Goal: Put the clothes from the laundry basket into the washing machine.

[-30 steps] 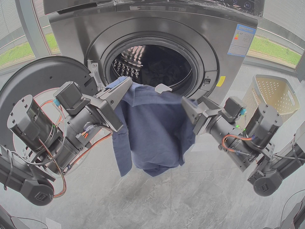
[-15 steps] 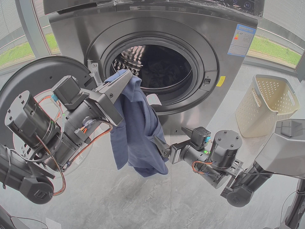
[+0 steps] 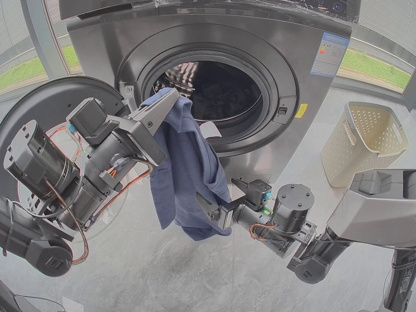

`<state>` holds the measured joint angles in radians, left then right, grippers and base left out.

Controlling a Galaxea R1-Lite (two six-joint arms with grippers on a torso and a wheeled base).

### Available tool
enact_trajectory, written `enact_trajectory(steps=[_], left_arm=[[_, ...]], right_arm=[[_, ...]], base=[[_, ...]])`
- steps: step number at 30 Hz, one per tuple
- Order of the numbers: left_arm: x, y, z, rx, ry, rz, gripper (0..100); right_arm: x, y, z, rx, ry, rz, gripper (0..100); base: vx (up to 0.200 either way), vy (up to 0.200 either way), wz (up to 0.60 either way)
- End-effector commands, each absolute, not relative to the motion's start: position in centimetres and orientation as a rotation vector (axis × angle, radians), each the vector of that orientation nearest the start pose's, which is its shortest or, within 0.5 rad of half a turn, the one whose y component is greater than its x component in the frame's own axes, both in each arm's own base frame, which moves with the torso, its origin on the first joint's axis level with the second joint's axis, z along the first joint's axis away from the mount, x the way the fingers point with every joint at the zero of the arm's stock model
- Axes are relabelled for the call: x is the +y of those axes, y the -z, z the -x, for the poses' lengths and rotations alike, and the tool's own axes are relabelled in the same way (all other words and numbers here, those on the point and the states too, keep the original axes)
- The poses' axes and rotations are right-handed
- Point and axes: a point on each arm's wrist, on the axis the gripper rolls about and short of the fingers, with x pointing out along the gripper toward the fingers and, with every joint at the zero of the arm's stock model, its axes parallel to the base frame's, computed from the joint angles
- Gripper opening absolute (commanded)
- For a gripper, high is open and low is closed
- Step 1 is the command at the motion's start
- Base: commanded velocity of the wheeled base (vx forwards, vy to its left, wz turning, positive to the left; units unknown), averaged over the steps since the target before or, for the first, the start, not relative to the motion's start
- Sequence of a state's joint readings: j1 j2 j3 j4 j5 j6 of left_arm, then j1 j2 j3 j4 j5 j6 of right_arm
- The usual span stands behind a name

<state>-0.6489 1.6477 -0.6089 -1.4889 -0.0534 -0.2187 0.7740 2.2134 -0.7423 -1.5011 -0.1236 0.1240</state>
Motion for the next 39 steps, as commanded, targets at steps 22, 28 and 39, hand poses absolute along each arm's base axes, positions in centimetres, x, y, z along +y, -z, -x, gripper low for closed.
enact_trajectory(steps=[22,28,39], left_arm=[[-16.2,-23.8,-21.1,-0.395,0.741,0.35,0],[-16.2,-23.8,-21.1,-0.397,0.739,0.351,0],[-15.8,-23.3,-21.8,-0.381,0.71,0.341,0]], right_arm=[[28.7,-3.0,-33.4,-0.039,-0.611,-0.1,100],[28.8,-2.7,-33.4,-0.04,-0.611,-0.1,100],[27.2,-6.1,-33.4,-0.102,-0.587,-0.127,0]], base=[[0.0,0.0,0.0],[0.0,0.0,0.0],[0.0,0.0,0.0]])
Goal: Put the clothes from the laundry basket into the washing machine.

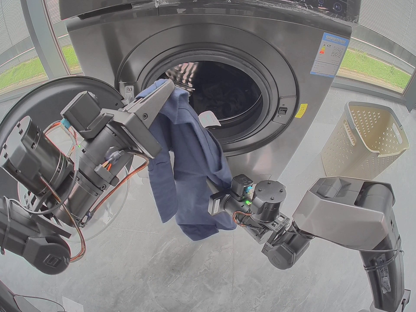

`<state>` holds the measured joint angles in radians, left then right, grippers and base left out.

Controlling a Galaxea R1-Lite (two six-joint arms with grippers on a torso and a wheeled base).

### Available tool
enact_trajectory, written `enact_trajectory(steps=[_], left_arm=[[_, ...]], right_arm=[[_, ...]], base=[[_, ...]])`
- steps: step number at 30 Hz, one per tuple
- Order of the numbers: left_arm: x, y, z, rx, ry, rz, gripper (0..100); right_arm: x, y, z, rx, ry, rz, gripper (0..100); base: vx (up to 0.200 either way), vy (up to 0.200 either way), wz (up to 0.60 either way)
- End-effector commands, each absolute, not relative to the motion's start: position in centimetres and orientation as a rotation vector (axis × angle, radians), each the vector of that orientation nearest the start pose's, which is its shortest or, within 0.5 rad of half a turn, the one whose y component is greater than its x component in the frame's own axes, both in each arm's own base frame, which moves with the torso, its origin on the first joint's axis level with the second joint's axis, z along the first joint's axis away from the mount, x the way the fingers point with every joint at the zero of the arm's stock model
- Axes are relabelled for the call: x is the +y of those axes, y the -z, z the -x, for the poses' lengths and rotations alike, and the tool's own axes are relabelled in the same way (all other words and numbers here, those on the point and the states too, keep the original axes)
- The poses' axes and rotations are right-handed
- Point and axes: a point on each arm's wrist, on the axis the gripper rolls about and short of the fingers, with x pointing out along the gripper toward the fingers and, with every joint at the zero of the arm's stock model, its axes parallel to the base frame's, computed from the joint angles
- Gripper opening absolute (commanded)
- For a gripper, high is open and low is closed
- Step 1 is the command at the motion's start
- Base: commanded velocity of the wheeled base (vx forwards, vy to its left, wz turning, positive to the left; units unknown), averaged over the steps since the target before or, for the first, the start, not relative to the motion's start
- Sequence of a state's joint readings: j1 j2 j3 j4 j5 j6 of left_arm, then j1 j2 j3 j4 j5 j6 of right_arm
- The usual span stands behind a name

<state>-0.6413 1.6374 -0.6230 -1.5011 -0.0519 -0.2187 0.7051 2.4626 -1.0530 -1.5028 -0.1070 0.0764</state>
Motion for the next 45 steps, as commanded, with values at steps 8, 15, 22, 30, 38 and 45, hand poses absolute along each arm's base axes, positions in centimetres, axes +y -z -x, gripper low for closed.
enact_trajectory(steps=[8,15,22,30,38,45], left_arm=[[-15.1,-21.6,-22.6,-0.31,0.669,0.311,0],[-14.8,-18.1,-23.3,-0.18,0.635,0.254,0],[-14.9,-13.6,-24.4,-0.045,0.603,0.181,0],[-15.1,-11.0,-24.8,0.032,0.604,0.146,0],[-14.6,-8.7,-23.2,0.144,0.618,0.086,100],[-13.8,-6.0,-21.9,0.268,0.655,0.007,100]], right_arm=[[24.7,-10.4,-32.9,-0.174,-0.55,-0.153,0],[24.1,-12.6,-32.6,-0.223,-0.542,-0.175,0],[24.2,-13.7,-32.1,-0.247,-0.552,-0.19,0],[24.7,-14.3,-31.5,-0.259,-0.565,-0.199,0],[24.8,-14.6,-31.7,-0.265,-0.562,-0.201,0],[24.9,-15.0,-31.9,-0.28,-0.56,-0.208,0]], base=[[0.0,0.0,0.0],[0.0,0.0,0.0],[0.0,0.0,0.0],[0.0,0.0,0.0],[0.0,0.0,0.0],[0.0,0.0,0.0]])
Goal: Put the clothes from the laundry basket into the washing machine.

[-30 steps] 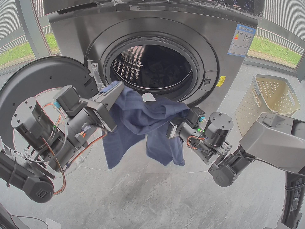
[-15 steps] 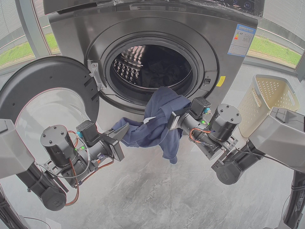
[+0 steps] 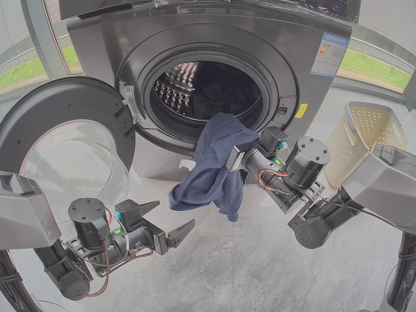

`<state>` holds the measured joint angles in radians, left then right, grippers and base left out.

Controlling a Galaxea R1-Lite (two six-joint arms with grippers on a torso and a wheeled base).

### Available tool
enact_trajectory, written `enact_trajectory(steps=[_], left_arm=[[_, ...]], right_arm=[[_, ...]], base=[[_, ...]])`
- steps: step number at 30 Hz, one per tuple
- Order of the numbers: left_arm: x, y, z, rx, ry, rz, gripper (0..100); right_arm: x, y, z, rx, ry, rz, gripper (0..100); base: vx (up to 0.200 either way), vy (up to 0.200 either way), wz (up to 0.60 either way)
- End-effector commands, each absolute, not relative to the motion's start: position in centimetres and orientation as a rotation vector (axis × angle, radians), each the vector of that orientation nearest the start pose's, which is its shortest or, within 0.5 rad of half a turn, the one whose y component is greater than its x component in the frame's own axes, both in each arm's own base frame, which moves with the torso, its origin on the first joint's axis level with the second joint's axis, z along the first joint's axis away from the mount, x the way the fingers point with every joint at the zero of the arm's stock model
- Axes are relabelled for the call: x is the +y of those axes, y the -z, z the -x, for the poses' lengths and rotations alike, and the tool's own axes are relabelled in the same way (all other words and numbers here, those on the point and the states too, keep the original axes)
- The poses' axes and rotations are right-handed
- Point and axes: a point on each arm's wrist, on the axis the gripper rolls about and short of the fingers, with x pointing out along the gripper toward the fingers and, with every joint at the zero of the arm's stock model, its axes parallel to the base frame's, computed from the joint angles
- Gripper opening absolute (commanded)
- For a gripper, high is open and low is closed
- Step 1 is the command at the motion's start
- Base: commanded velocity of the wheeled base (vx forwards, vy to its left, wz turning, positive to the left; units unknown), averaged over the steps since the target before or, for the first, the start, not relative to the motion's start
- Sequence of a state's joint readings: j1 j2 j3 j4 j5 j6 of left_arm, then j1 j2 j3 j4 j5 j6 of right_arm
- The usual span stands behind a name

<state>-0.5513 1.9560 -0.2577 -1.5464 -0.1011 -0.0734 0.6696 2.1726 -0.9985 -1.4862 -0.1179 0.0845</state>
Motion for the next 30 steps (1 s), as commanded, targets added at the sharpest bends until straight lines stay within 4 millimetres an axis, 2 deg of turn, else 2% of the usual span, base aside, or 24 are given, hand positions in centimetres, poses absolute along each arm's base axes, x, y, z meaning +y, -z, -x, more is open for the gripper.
enact_trajectory(steps=[1,5,11,13,18,30], left_arm=[[-13.8,-5.7,-21.9,0.282,0.655,0.002,100],[-13.9,-5.1,-21.9,0.305,0.656,-0.005,100],[-15.5,-6.9,-23.2,0.192,0.685,0.018,100],[-16.5,-7.7,-24.3,0.134,0.69,0.033,100],[-18.4,-8.2,-26.2,0.062,0.712,0.05,100],[-21.7,-7.1,-31.1,-0.035,0.705,0.068,100]], right_arm=[[24.9,-15.0,-31.9,-0.28,-0.56,-0.208,0],[25.0,-15.1,-31.8,-0.282,-0.562,-0.209,0],[25.5,-14.9,-31.3,-0.273,-0.579,-0.21,0],[25.5,-14.8,-31.2,-0.27,-0.58,-0.209,0],[26.0,-14.8,-30.9,-0.267,-0.591,-0.211,0],[27.2,-15.0,-30.1,-0.268,-0.617,-0.22,0]], base=[[0.0,0.0,0.0],[0.0,0.0,0.0],[0.0,0.0,0.0],[0.0,0.0,0.0],[0.0,0.0,0.0],[0.0,0.0,0.0]])
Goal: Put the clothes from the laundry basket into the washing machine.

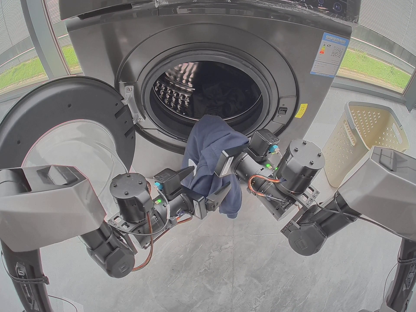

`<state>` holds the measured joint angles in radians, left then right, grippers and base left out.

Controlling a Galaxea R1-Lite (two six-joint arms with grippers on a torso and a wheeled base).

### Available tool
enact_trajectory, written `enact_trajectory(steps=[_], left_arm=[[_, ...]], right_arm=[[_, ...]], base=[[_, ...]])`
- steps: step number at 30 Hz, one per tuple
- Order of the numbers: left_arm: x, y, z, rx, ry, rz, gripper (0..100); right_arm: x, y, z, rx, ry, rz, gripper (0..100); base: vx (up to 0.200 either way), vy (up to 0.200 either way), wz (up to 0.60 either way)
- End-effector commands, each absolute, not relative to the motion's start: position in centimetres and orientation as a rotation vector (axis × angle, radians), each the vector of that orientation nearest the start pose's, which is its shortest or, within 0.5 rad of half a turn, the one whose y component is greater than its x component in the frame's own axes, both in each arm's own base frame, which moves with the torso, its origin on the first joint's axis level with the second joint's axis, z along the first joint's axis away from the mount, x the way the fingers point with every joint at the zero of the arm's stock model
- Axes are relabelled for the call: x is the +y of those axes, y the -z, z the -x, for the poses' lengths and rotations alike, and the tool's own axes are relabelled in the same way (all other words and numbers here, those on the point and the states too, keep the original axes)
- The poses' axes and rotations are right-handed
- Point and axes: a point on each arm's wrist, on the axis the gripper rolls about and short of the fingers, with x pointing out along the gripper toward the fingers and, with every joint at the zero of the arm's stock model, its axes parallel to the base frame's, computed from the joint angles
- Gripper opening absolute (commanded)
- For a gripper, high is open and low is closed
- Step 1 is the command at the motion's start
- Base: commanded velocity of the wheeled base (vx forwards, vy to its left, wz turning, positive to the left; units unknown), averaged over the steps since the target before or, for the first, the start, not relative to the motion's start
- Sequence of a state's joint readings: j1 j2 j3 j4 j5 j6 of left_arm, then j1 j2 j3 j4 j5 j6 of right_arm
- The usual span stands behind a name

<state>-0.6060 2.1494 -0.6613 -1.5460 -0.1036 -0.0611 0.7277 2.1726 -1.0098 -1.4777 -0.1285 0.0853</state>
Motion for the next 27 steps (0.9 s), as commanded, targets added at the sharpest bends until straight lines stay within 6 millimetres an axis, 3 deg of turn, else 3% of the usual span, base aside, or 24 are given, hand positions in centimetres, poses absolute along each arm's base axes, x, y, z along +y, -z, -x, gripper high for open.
enact_trajectory(steps=[1,16,23,24,27], left_arm=[[-21.8,-7.1,-31.5,-0.043,0.701,0.069,100],[-22.7,-4.8,-35.8,-0.086,0.626,0.078,100],[-22.9,-5.2,-36.9,-0.13,0.58,0.093,100],[-22.9,-5.3,-36.9,-0.134,0.578,0.096,0],[-22.9,-5.3,-36.9,-0.135,0.578,0.098,0]], right_arm=[[27.1,-15.0,-30.1,-0.268,-0.615,-0.218,0],[27.9,-15.9,-28.3,-0.274,-0.644,-0.235,0],[28.1,-15.8,-28.1,-0.268,-0.65,-0.235,0],[28.1,-15.8,-28.1,-0.268,-0.65,-0.236,0],[28.1,-15.8,-28.1,-0.268,-0.65,-0.236,0]], base=[[0.0,0.0,0.0],[0.0,0.0,0.0],[0.0,0.0,0.0],[0.0,0.0,0.0],[0.0,0.0,0.0]])
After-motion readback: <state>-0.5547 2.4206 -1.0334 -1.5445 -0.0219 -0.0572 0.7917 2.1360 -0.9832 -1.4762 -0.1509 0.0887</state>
